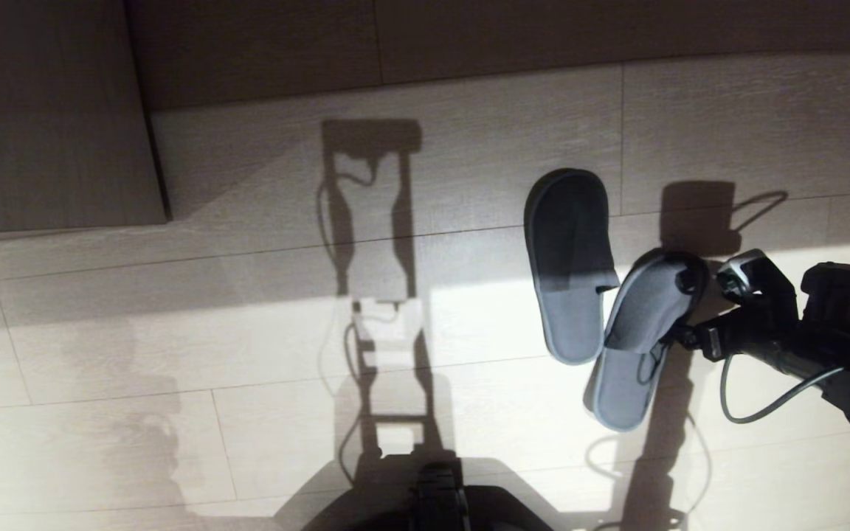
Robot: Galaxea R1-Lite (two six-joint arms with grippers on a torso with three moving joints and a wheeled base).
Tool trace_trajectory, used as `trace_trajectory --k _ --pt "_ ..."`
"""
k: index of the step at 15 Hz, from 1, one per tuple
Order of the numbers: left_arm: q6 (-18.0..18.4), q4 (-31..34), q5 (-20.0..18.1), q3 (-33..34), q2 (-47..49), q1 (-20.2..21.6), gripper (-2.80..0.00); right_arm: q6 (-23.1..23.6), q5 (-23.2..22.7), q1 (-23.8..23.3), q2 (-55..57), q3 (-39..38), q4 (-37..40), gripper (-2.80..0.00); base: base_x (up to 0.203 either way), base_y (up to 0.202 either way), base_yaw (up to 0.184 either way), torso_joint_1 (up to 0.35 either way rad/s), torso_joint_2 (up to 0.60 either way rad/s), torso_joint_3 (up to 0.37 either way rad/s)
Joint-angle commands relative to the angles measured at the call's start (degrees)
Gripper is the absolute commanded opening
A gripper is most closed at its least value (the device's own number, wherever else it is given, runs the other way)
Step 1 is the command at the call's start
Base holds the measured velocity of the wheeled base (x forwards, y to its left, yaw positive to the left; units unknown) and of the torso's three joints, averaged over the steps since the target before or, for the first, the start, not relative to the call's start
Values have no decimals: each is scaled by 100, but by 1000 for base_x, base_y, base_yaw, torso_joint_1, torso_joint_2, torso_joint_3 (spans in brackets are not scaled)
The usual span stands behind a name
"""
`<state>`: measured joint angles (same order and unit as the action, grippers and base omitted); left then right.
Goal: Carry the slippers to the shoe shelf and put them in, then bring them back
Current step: Place the slippers on the floor
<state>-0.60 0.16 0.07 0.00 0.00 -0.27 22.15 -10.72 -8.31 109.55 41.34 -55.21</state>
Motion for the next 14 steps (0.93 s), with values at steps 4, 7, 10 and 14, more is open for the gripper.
trace_trajectory --k 4,7,10,14 --pt "-2 2 1 9 -9 0 -280 -9 -68 12 -135 208 -65 0 0 0 0 0 0 0" --pt "-2 2 1 9 -9 0 -280 -11 -401 30 -199 427 -43 0 0 0 0 0 0 0" --pt "-2 2 1 9 -9 0 -280 10 -586 43 -340 628 76 0 0 0 0 0 0 0" --pt "-2 2 1 9 -4 0 -280 156 -921 48 -636 450 381 0 0 0 0 0 0 0"
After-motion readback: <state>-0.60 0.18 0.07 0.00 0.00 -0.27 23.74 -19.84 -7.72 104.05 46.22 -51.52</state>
